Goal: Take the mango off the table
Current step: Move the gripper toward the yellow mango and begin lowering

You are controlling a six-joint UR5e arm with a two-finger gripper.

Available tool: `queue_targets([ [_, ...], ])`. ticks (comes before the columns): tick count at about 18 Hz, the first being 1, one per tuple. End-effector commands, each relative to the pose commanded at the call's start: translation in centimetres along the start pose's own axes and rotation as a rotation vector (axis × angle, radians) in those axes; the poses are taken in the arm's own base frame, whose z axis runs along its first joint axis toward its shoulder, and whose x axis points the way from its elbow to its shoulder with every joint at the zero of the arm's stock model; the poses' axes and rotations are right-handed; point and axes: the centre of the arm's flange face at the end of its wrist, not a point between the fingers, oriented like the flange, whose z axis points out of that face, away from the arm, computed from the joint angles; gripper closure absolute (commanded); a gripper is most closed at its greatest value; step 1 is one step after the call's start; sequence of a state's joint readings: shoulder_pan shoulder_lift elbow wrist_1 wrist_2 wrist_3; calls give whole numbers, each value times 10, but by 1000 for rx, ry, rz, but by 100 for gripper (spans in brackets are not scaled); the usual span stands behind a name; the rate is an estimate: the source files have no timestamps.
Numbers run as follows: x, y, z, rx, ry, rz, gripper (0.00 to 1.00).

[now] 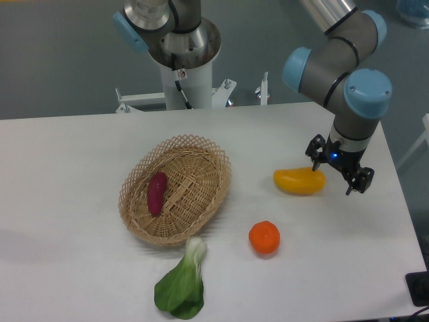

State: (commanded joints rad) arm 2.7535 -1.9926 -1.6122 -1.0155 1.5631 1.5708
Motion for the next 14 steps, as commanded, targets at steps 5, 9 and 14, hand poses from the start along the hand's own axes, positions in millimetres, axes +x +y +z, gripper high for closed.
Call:
queue_targets([
  [5, 2, -2, 0, 2, 2, 1, 0],
  [9, 3, -5, -1, 5, -1, 8, 0],
  [14, 4, -10, 1, -2, 8, 12, 0],
])
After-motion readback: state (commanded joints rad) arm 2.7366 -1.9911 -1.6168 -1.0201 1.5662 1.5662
